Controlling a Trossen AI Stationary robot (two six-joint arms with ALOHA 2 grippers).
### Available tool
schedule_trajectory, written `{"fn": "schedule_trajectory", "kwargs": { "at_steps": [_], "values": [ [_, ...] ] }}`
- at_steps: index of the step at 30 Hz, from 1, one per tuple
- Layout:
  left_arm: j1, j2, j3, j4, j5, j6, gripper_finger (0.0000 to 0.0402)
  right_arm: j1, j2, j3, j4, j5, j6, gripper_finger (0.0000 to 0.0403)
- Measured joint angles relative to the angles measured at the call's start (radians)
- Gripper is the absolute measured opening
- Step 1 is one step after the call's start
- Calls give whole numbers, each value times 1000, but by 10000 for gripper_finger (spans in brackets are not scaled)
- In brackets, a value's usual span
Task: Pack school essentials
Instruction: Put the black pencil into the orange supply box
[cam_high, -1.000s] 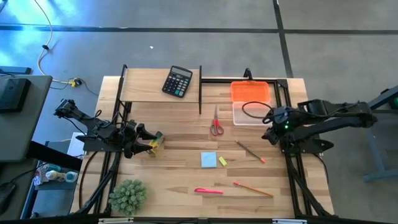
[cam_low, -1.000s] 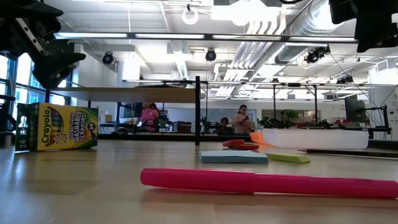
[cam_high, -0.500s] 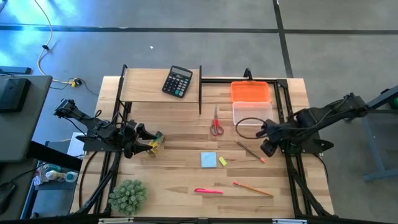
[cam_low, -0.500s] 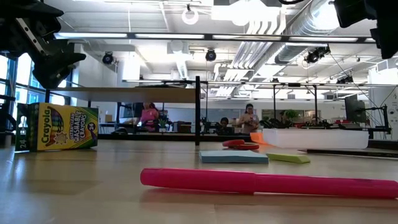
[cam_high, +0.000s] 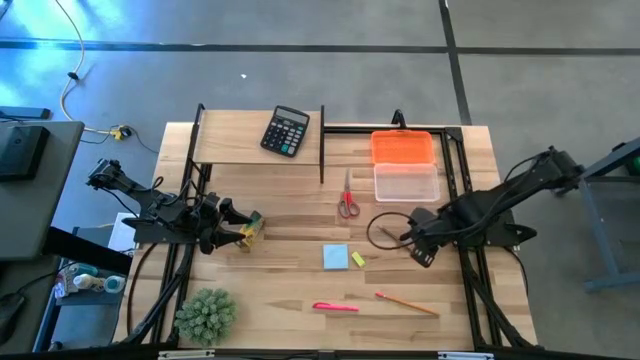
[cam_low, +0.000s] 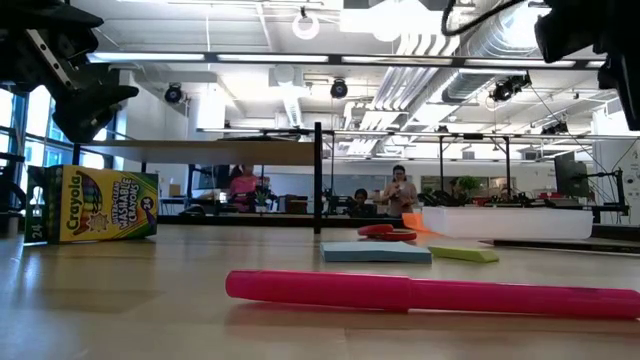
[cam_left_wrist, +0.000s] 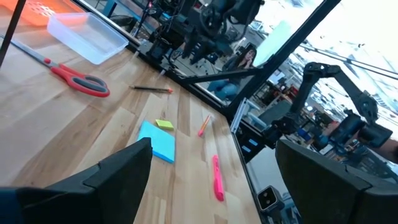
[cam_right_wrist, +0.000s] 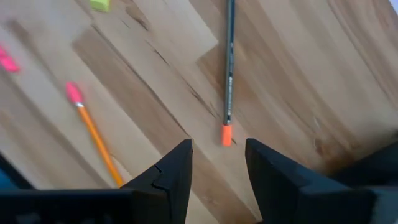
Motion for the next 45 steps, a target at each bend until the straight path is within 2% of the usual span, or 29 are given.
{"fn": "schedule_trajectory", "kwargs": {
  "at_steps": [7,14,24,33,45],
  "values": [
    [0,0,0,2,0,0,328,0,98,0,-21,-12,-15,177],
    [0,0,0,2,0,-24,328,0,164,-15,4,-49,-32,181],
    [0,0,0,2,0,-26,328,5,120,-170,93,-136,-48,181],
    [0,0,0,3,-27,-28,328,5,102,-252,265,-124,-20,181],
    [0,0,0,3,-35,-54,328,5,103,-341,404,-106,13,181]
  ]
}}
